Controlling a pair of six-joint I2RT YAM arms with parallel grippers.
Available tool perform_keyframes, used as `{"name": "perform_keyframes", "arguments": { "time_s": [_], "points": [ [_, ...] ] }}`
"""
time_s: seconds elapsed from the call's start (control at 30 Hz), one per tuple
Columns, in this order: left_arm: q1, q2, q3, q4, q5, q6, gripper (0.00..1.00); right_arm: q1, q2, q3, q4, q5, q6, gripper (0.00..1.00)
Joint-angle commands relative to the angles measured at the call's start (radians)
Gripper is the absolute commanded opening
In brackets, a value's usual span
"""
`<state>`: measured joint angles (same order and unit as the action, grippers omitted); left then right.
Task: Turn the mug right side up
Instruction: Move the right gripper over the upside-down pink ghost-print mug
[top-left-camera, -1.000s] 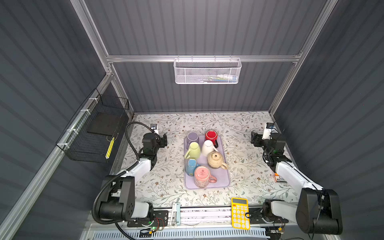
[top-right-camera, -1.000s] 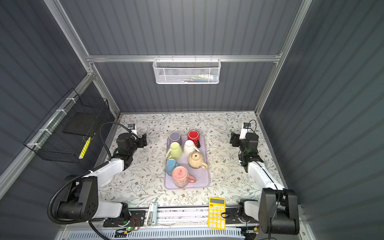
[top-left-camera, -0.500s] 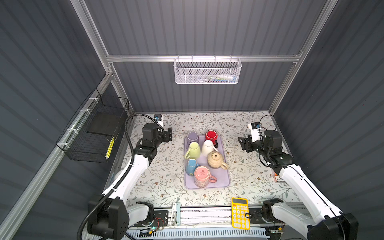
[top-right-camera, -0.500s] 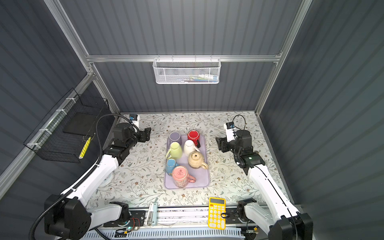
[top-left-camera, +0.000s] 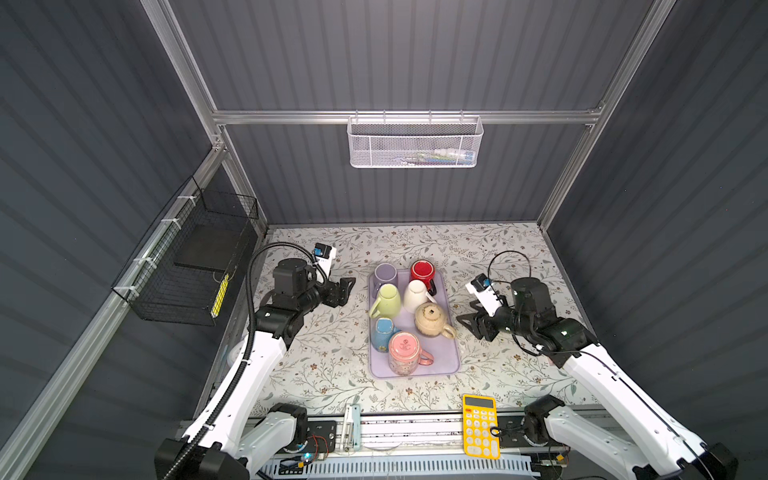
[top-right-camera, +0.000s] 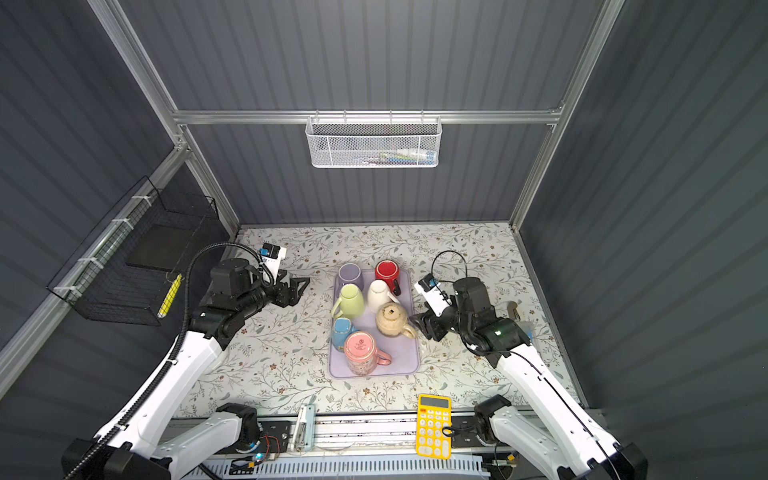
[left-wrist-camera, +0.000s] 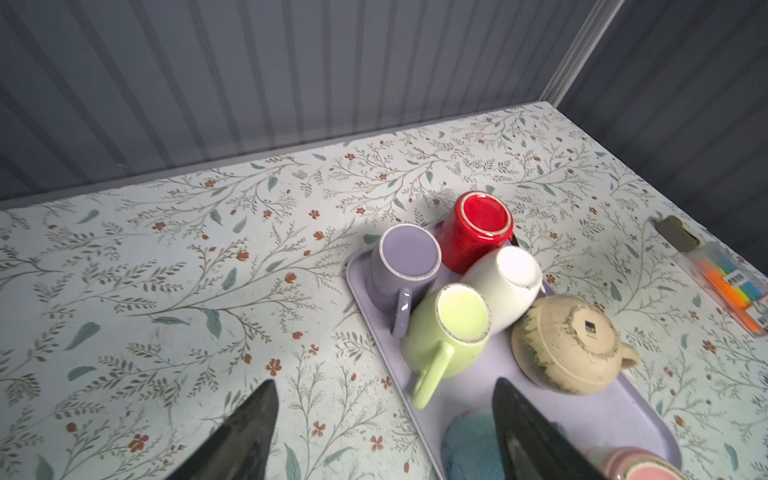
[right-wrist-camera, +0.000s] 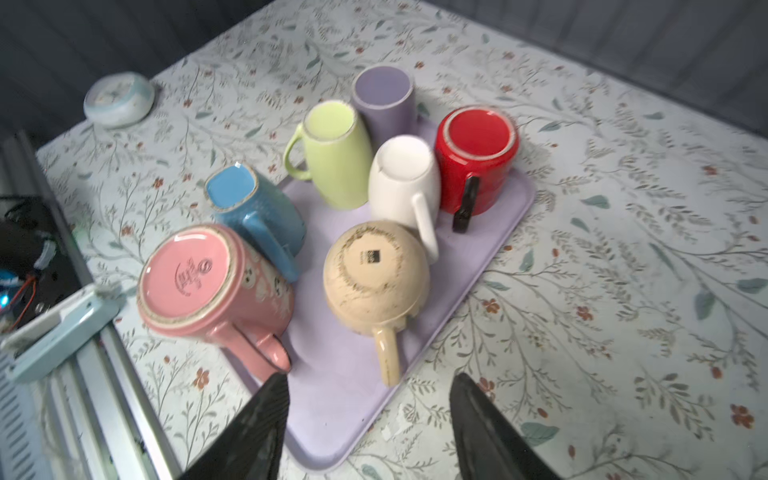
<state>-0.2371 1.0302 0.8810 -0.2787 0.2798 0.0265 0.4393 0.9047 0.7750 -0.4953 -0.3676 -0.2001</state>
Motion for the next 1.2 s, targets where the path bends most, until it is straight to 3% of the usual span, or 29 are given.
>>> {"name": "perform_keyframes", "arguments": {
  "time_s": [0.0, 0.17, 0.37, 0.73, 1.17],
  "points": [
    [-0.007, -0.003, -0.016, -0.01, 0.105, 0.018, 0.8, 0.044, 0.013, -0.028, -0.055, -0.014, -0.084, 0.64],
    [-0.007, -0.002, -0.043, 0.014, 0.137, 0.016, 0.8, 0.112, 0.085, -0.023, -0.087, 0.051, -0.139, 0.64],
    [-0.008, -0.015, -0.089, 0.013, 0.131, 0.046, 0.79, 0.205, 0.177, -0.049, 0.007, 0.115, -0.103, 0.68],
    [-0.011, -0.023, -0.097, 0.022, 0.149, 0.055, 0.79, 0.334, 0.292, -0.108, 0.147, 0.2, -0.111, 0.67],
    [-0.013, -0.046, -0.099, 0.018, 0.157, 0.061, 0.79, 0.431, 0.391, -0.089, 0.185, 0.234, -0.105, 0.65]
  ]
}}
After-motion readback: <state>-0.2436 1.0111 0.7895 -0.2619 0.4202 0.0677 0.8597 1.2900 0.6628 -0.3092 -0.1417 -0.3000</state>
